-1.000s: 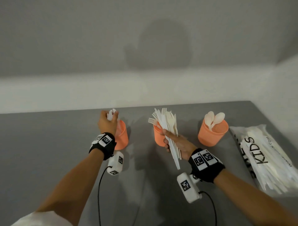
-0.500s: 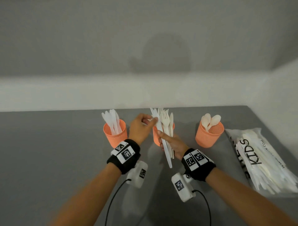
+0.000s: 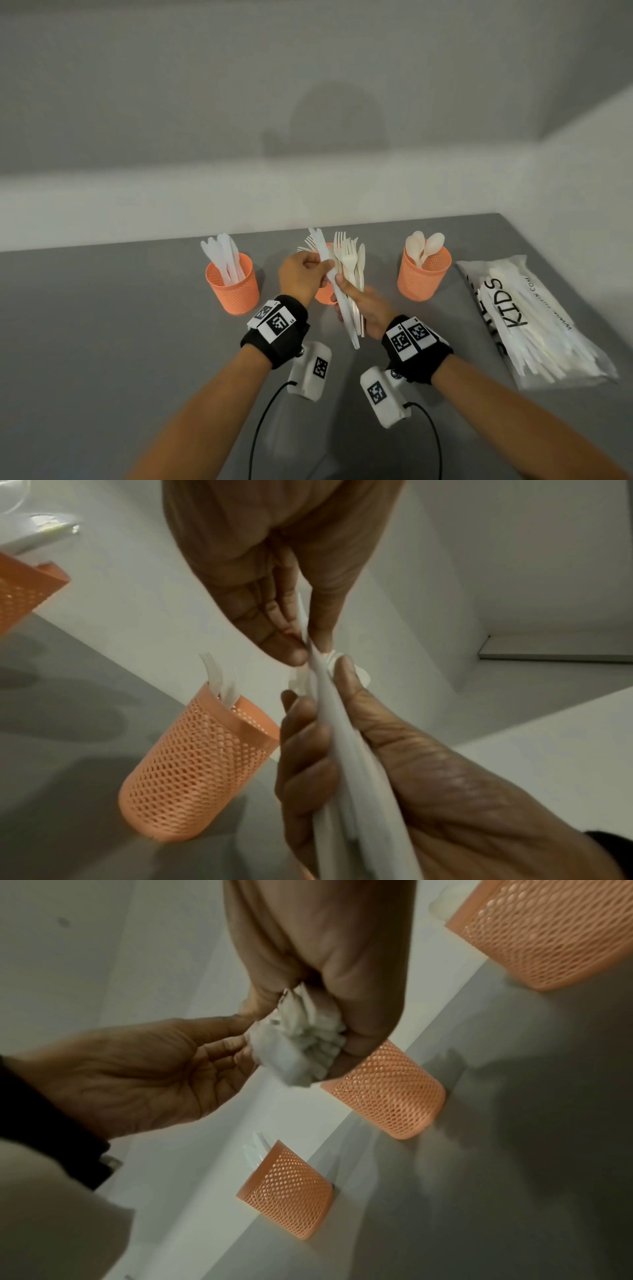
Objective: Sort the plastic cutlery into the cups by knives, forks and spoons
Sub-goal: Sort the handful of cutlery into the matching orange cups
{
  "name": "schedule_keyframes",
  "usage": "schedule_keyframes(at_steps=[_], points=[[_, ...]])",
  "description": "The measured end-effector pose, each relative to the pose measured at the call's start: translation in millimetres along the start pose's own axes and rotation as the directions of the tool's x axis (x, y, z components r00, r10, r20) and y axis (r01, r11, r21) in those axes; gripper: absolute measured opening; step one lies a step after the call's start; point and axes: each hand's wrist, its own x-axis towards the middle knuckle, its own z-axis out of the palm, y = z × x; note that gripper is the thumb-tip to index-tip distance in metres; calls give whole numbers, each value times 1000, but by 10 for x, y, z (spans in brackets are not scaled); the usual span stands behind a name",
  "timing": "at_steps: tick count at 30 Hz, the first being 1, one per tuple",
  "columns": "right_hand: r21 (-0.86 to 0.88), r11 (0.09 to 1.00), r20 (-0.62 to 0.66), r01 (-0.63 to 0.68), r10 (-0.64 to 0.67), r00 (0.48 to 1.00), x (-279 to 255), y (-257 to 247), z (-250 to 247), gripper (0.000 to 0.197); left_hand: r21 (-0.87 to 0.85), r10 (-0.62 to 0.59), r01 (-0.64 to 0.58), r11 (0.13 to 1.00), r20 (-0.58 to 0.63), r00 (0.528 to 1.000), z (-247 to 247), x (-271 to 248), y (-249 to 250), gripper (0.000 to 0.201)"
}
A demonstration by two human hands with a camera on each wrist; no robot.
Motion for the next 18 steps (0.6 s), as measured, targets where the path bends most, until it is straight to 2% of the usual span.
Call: schedule_keyframes(at_steps=[5,7,9,13,16,18], points=[[3,1000,1,-17,17,1000,-39,-8,-35,25,-31,39,-37,999,67,997,54,-10,-3,19],[20,1000,9,-15,14,1000,-65,-24,-29,21,-37,40,-38,999,46,998,85,-12,-7,19],[38,999,17,-14,14,1000,-82,-23,-31,19,-81,14,-13,997,3,1000,83,-20,9,22],[51,999,-11,-13,14,1000,-50,31,-48,13,-382,-116,80,921,-74,990,-89,28,132,17],[36,999,-32,-1,2,999,-44,44,-35,12,-446,-137,25,895,-220,966,-372,156,227,14],[-17,1000,-45,18,-19,999,-55,45,-26,16,-429,-119,-44,902,-345,931,-587,233,314,21]])
